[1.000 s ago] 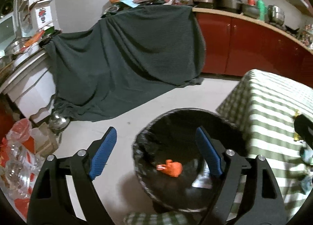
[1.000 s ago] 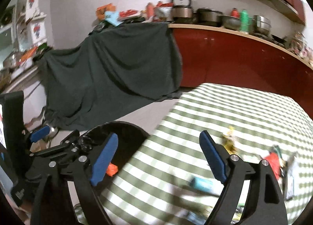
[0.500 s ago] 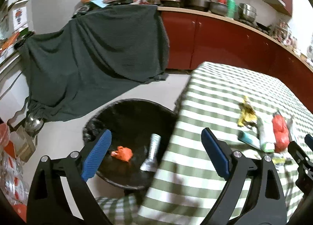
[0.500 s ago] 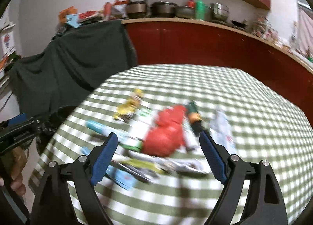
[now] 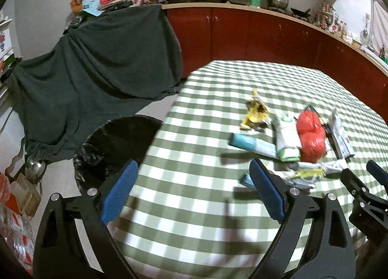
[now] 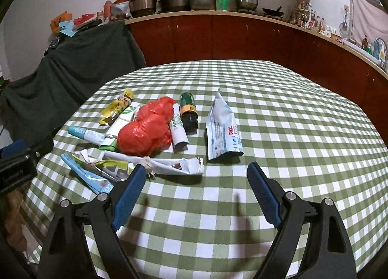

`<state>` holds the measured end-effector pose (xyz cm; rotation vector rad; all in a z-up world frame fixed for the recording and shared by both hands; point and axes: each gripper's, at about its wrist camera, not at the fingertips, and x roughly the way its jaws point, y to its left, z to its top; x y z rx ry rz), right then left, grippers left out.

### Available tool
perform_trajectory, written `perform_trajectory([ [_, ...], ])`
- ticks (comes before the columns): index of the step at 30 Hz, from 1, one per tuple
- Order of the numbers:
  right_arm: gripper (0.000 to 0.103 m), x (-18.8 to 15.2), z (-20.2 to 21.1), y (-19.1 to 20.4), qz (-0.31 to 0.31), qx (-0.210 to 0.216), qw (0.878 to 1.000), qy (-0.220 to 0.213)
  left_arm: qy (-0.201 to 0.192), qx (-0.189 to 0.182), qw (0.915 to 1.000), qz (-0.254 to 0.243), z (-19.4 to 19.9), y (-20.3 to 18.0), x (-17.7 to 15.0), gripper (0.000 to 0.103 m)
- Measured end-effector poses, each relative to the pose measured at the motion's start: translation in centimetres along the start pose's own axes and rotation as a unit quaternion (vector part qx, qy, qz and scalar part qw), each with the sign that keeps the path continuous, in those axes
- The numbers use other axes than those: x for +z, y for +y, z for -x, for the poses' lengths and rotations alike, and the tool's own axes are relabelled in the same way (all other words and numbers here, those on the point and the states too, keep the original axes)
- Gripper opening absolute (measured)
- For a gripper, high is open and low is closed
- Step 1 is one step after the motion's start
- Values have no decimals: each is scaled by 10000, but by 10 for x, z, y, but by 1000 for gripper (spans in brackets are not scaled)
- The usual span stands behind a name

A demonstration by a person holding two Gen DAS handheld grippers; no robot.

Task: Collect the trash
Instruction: 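Move both tools back over the table toward the trash pile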

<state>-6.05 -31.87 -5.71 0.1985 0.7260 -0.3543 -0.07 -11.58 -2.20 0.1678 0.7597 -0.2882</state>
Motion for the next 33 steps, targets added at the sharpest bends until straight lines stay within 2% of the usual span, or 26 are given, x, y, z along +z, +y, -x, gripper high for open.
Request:
perform_trajectory([
  [15, 83, -5, -3, -5, -42, 34, 10000, 80, 308, -140, 9992, -224, -21, -28, -11, 90],
  [18, 83, -5, -4, -5, -47, 37, 9999, 102, 334, -140, 9991, -223, -24, -26, -11, 77],
  [19, 83, -5, -4, -6, -47, 39, 9999, 106, 404, -175, 9988, -219, -26, -23, -11, 76],
  [33, 83, -8, -1, -2, -15, 91, 9999, 134, 464, -264, 9983, -234, -12, -14, -16, 78],
])
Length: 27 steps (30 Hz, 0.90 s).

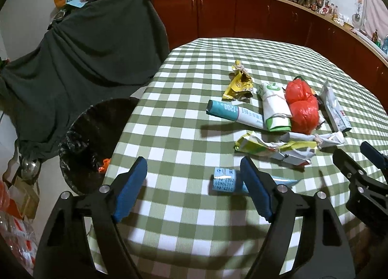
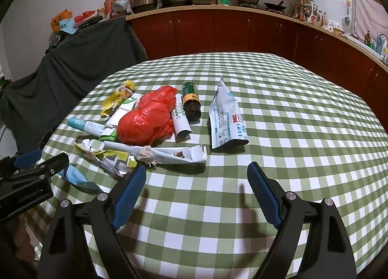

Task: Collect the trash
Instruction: 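Move both tools back over the table toward the trash pile, then lower the left tool onto the light blue tube and close on it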

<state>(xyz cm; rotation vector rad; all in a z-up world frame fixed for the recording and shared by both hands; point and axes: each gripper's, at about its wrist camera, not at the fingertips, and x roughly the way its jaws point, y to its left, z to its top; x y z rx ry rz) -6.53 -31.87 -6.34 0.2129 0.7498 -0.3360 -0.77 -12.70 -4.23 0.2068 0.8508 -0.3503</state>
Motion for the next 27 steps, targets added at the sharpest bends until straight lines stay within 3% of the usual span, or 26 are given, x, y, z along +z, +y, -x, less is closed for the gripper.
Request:
perform_trajectory([
  [15, 83, -2, 17, -15, -216, -103, 9996, -156, -265, -345, 9981, -429, 23, -33, -7, 91],
  [27, 83, -2, 17, -22, -330, -94, 9993, -169, -33, -241, 9973, -696, 2, -47, -15, 93],
])
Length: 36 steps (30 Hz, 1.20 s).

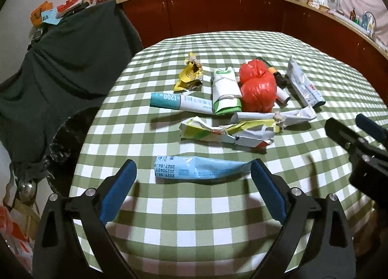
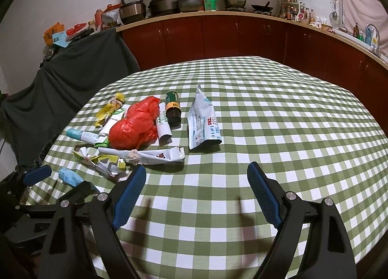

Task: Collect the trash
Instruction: 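Lower the left tool onto the light blue tube and close on it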

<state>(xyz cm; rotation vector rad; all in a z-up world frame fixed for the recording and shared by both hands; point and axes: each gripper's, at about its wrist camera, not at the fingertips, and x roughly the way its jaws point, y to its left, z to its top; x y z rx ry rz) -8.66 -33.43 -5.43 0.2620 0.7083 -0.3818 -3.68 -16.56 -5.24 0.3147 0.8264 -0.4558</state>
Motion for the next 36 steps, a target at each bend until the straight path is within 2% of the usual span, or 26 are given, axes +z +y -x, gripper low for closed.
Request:
perform_trajectory([
  [11, 83, -2, -5, 0, -11, 16, 10000, 86, 165, 119, 9993, 328, -11, 30, -1, 93],
  [21, 83, -4, -7, 1, -16, 26, 9999, 114, 60, 28, 9999, 157, -15, 30, 3, 92],
  [25, 83, -5, -8, 0, -41, 25, 9999, 125, 161, -258, 9994, 139, -15, 29, 0, 76],
  [30, 83, -4, -8, 0, -45, 29, 9999, 128, 138, -327, 9993, -111, -8, 21, -8, 74],
  [36, 83, -4, -8, 0, -49, 46, 9999, 138, 71, -158, 9998, -11, -6, 36, -4, 75],
])
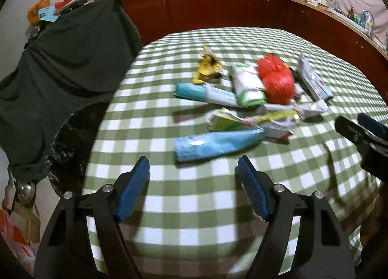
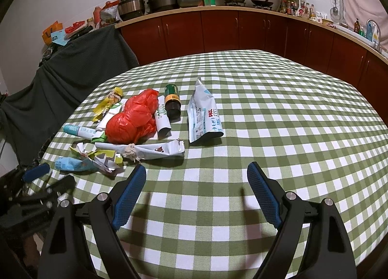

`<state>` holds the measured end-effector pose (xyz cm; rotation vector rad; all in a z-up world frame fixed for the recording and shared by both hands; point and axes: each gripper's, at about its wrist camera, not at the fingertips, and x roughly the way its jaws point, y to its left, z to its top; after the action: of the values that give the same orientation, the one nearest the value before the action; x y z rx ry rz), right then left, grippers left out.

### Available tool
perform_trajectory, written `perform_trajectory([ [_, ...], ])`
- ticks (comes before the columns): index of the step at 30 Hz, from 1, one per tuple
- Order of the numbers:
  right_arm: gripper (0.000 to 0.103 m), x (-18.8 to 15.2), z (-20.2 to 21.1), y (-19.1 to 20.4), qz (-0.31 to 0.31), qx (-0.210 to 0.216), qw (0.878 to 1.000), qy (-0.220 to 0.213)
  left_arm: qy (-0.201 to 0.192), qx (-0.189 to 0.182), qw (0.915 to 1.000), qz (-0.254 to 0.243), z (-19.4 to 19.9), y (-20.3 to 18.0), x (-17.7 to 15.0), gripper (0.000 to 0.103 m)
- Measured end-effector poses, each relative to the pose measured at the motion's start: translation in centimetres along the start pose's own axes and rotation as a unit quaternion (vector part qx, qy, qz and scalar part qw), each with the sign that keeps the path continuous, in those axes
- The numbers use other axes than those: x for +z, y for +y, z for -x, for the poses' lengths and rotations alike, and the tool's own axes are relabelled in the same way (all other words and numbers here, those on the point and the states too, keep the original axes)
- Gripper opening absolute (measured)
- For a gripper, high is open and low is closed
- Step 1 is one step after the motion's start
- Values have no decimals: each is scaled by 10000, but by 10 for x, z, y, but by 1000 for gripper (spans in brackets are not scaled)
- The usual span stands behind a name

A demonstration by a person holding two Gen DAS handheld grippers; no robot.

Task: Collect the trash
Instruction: 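Lower the left tool onto the light blue tube and close on it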

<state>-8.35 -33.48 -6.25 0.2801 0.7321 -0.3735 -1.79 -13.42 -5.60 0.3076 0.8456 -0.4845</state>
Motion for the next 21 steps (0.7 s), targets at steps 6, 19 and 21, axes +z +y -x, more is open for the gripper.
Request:
perform_trajectory([
  [6, 83, 0, -1, 2, 18, -6, 10000, 37, 17, -166, 9997, -188, -14, 8, 11, 81],
  [19, 83, -1, -9, 6, 61, 6, 9999, 122, -102, -622, 9966, -531, -18, -6, 14, 56],
  [21, 83, -1, -9, 6, 70, 7, 9999, 111, -79, -566, 9977, -377, -22, -3, 17, 56],
])
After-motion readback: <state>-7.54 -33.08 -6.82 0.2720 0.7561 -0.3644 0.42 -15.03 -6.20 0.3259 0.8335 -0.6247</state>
